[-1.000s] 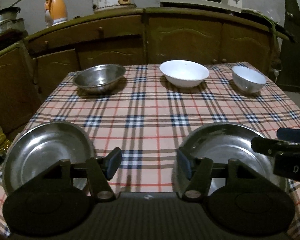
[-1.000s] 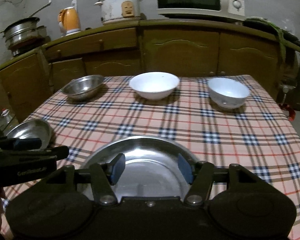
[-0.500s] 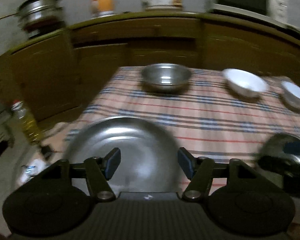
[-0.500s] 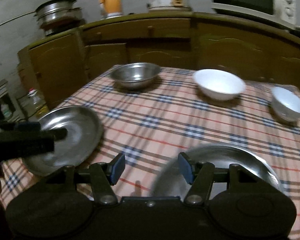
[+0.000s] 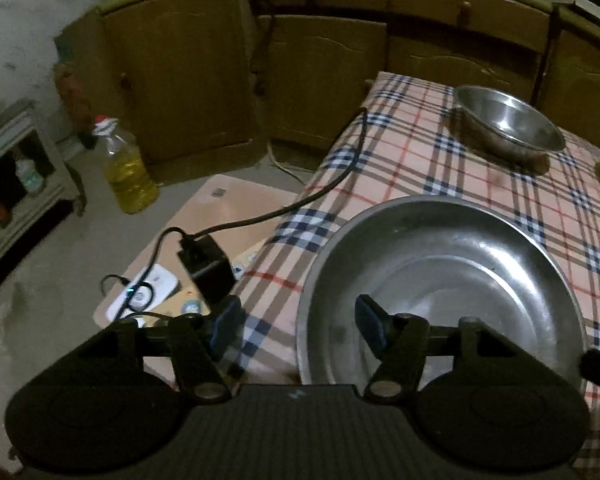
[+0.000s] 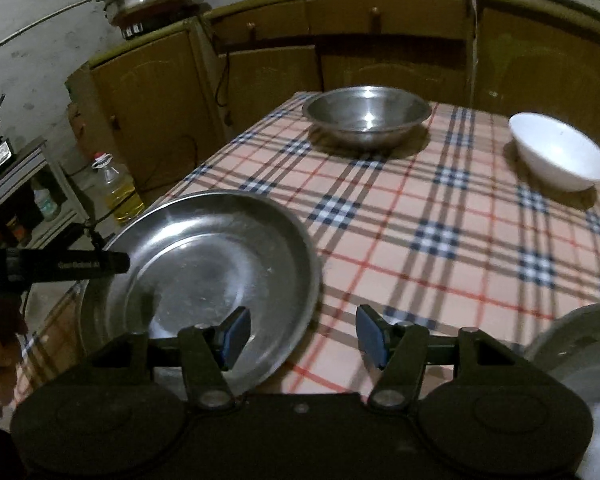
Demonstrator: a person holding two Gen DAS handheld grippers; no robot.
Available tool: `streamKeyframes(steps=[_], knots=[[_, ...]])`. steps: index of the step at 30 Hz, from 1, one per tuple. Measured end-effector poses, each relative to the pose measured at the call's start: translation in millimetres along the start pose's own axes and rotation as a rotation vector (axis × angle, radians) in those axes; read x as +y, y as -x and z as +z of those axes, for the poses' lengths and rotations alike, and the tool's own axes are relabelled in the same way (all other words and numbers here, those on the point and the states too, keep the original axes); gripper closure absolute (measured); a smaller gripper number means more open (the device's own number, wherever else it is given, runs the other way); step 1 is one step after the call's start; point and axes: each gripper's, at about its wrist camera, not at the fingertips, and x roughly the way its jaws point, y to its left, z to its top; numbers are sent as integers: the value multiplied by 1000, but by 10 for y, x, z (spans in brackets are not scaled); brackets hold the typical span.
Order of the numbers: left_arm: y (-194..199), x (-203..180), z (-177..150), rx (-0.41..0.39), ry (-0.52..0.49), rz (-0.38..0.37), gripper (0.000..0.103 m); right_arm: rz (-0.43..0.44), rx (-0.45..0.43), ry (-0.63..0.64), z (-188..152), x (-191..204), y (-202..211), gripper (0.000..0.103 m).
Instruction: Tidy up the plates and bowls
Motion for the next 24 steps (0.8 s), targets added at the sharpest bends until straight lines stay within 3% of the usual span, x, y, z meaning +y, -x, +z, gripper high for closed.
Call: streamKeyframes(steps=[1,5,6,7,12,24], knots=[[-3,24,-2,4,1,-11,40,-4,7,-4,4,12,-41,32],[-55,48,-28,24,2,-39,66,29,45,-56,6,-11,-177,34],[-62,45,-34,27,1,-55,70,41,54,-70,7,-23,-205,42],[-55,38,-38,25,-4,-70,76,57,61,-86,6,-29,-221,60],[23,24,-68,-10,-5,-83,83,20,52,-67,-14,-42,-169,76],[537,-373,-271,-143,-56,-192,86,-66,-60,-39,-113,-338,505,76]])
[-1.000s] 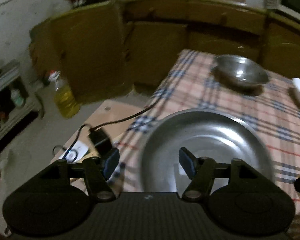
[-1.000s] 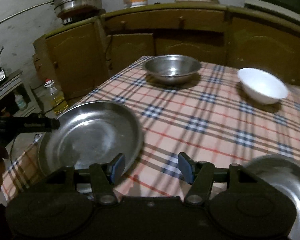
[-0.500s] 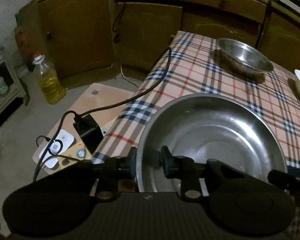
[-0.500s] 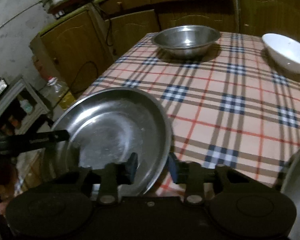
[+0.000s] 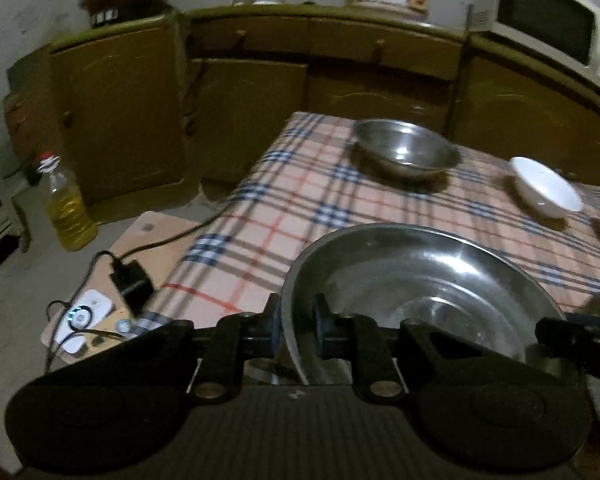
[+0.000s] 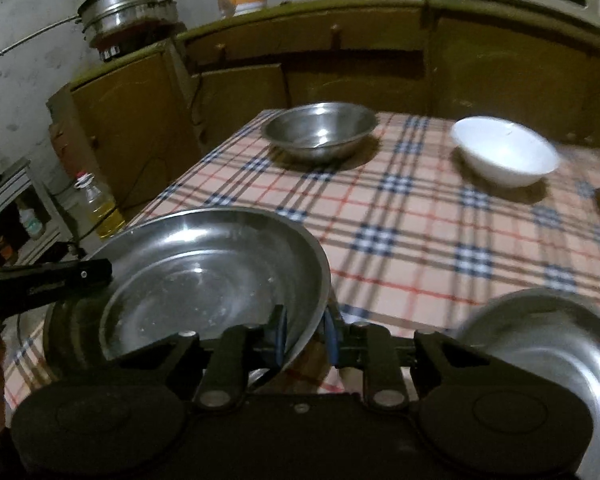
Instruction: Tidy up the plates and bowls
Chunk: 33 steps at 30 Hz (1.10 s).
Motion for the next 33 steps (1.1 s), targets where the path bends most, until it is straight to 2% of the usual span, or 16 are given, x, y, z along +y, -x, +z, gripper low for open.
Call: streamKeyframes(steps=[3,9,21,26,33], knots=[[108,-223,-43,-25,-40,-17,86,-27,-31,-16,-35,-151,222,76],[271,-573,-75,-50,-48,-78,86,-86,-80,-35,-128,-463,600,76],[402,-1450,-190,-41,-136,-182,86,-223,-147,-125,-358,-1223,1212,76],[364,-1841,-291,-19,-205,-229,86,-270,-143,-196,-526,-1605,1341,76],[265,-2134,-432,6,-270,-232,86,-301,-115,-244,-747,-1884,1333,76]])
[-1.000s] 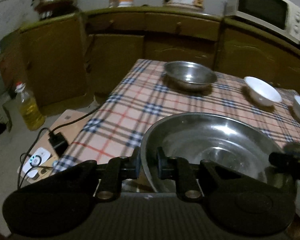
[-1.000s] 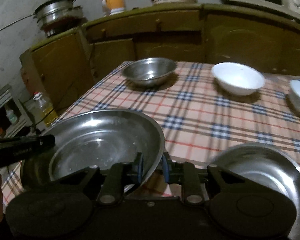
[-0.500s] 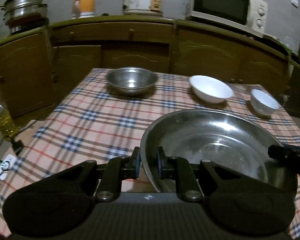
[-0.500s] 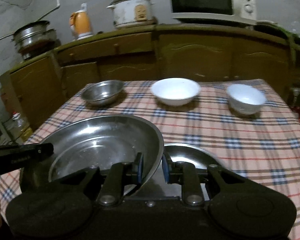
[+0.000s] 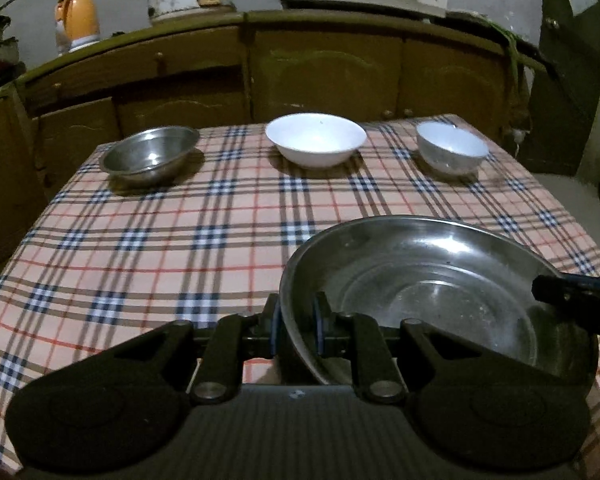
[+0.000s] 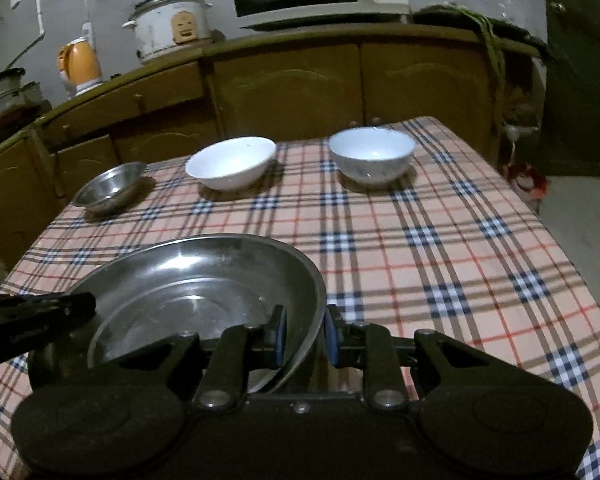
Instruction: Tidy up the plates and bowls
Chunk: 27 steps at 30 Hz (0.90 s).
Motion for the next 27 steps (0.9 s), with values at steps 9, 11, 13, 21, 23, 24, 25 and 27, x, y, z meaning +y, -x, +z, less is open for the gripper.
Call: streamKeyframes(steps=[9,11,13,21,23,24,25,27], knots=[[-127,-71,-51,28,-25,28,85,-15,30,28,-84,-14,-187,76],[-150,-83,-56,29,-27,34,85,-19,36,36,-95,-4,-220,76],[-171,-93,-61,33,-32,40,85,-24,34,50,-98,8,-243,76],[-239,-69,-87,49,-35,49,83,-39,58,102,-134,73,-340,76],[-247,-56,-94,49,-33,49,83,-38,65,104,-143,81,-356,76],[-246,-60,-94,47,-37,50,83,-39,67,106,-148,83,-365,76],[-244,-63,-93,45,-41,50,82,-40,70,108,-156,87,-373,75],[-243,-62,-96,41,-48,49,82,-35,74,107,-166,86,-384,72]])
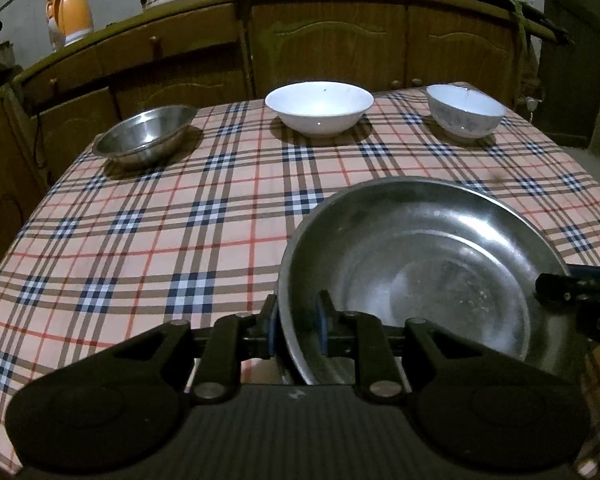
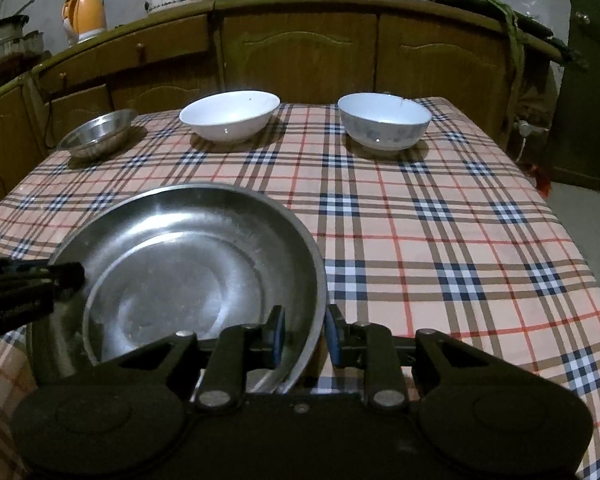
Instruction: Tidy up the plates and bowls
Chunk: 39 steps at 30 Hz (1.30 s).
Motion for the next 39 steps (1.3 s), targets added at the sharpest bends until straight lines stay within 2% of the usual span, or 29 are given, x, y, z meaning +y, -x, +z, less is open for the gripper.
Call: streamKeyframes(steps=[9,13,16,19,31,35,36,38,39], knots=[[12,25,-7,-8,9,-12,74,11,-12,-11,-8,-42,12,68],[31,100,-9,-16,38,-6,57,20,-26,-45,10,-116,40,59],[50,148,-4,-25,46,1,55,25,-44,-72,19,-175,69,53],[21,188,2,-17,60,15,49,30,-45,-101,19,-235,67,45],[-206,155,-41,68,51,-25,47,110,20,-174,-58,-338,-142,42],[-258,128,-45,74,45,-52,51,139,19,-171,-72,-320,-214,39],[-263,119,-44,73,43,-56,52,144,18,-164,-66,-307,-225,40],[-266,109,-39,69,46,-76,62,161,22,-158,-54,-287,-245,64],[-261,94,-33,68,45,-76,62,188,27,-164,-49,-282,-260,77]])
